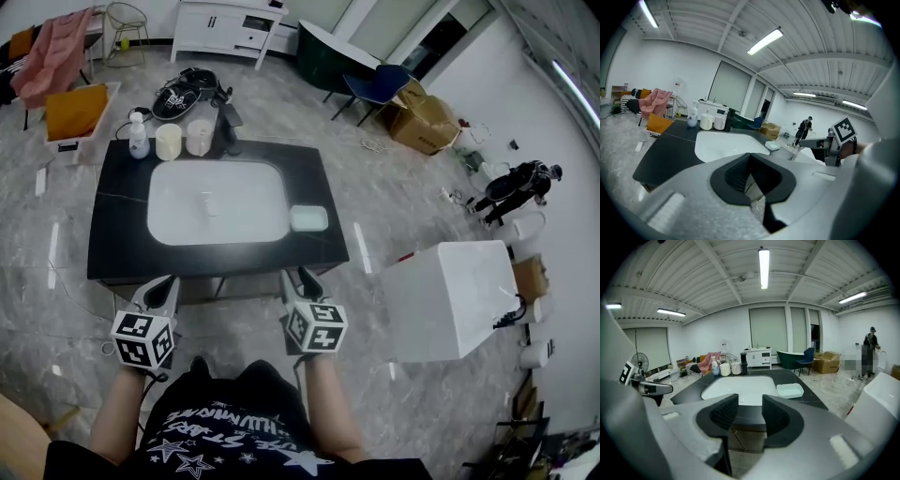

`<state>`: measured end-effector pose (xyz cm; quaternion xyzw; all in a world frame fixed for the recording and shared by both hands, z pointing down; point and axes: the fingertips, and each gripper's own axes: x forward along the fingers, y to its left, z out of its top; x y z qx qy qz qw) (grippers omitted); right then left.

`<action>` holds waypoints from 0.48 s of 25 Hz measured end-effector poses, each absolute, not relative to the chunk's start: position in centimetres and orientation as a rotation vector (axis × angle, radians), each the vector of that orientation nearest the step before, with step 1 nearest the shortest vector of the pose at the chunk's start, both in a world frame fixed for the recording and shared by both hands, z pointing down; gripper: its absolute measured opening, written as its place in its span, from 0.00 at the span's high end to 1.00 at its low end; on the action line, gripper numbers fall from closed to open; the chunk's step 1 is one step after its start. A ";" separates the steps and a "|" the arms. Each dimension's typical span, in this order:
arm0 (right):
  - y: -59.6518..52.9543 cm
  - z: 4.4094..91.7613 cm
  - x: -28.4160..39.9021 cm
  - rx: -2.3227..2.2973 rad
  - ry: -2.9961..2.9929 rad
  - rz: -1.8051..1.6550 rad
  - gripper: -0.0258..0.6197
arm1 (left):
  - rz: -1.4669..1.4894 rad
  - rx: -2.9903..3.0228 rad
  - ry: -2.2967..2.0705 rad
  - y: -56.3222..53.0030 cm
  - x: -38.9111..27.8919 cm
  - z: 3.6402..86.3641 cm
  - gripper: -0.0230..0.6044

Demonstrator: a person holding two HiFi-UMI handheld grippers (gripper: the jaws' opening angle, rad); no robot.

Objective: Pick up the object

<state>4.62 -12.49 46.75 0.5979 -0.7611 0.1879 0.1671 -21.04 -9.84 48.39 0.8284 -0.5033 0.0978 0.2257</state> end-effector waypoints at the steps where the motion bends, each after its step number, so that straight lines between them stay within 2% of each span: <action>1: -12.5 47.0 5.0 1.708 -2.152 0.541 0.71 | 0.267 2.281 -1.379 -9.9 -21.0 48.6 0.95; 12: -15.7 49.4 8.5 1.705 -2.121 0.575 0.71 | 0.337 2.297 -1.318 -12.2 -17.2 50.3 0.95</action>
